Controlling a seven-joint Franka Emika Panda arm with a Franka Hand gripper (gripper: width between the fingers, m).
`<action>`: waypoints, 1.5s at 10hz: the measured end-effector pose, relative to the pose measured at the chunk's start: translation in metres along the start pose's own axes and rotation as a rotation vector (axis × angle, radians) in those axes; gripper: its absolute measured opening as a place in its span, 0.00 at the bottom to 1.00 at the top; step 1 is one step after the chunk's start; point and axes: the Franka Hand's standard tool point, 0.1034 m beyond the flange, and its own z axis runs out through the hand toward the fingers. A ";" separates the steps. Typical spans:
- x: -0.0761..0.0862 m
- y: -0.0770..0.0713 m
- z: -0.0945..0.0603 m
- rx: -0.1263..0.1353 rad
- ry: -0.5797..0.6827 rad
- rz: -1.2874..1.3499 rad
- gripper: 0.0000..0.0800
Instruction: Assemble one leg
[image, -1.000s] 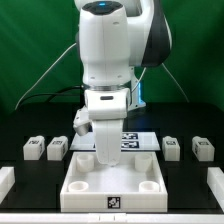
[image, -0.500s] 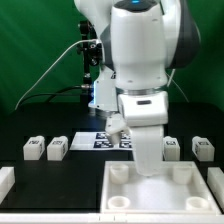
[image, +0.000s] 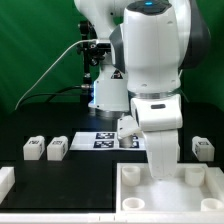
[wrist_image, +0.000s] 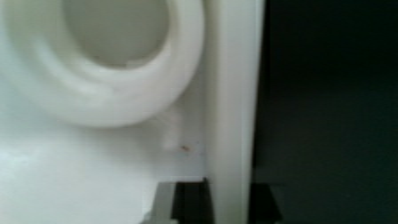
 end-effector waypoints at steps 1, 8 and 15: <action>-0.001 0.000 0.000 -0.004 0.002 -0.003 0.08; -0.002 0.000 0.001 -0.003 0.002 0.001 0.79; -0.002 0.000 0.001 -0.003 0.002 0.002 0.81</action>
Offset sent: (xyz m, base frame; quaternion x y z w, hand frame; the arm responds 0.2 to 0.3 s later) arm 0.0000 0.0000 0.0000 0.0000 0.0000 0.0000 1.0000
